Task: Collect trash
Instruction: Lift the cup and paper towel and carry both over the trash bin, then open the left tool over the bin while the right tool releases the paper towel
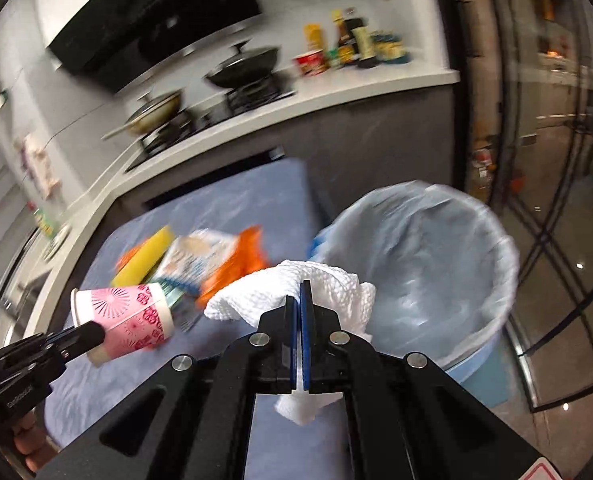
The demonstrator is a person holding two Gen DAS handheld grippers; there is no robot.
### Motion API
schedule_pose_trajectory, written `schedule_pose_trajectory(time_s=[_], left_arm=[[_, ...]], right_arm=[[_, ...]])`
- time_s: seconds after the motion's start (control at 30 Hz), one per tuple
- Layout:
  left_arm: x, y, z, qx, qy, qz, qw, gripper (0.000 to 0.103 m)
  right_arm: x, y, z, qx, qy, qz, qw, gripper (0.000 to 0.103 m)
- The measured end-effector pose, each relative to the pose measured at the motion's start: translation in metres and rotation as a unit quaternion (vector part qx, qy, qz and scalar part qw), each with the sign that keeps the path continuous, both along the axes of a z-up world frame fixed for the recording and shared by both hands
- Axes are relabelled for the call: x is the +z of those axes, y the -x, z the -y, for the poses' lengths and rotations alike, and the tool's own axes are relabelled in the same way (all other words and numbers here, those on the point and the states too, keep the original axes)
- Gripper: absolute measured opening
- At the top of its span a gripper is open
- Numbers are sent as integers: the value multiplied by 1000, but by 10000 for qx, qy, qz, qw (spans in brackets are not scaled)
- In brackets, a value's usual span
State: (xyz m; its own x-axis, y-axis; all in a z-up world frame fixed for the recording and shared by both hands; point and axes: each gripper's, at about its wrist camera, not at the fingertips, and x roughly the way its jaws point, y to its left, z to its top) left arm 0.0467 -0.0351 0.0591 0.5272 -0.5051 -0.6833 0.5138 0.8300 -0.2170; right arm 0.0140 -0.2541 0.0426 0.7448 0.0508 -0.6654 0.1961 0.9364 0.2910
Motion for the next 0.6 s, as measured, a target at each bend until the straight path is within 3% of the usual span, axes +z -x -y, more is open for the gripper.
schedule_pose_trajectory(time_s=[0.27,0.4,0.6], left_arm=[[-13,-44,109,-801,49,46,9968,3],[-32,-64,150,-1001,-82,-160,9948,3],[-59,-80,178,-1103,-123,-520,9925,4]], right_arm=[[-25,-35,73,-634,112,-227,9977,3],[-43,-50,96,-765,78,-400,9962,3],[-56,-48,114,-992,48,-446,9941,17]])
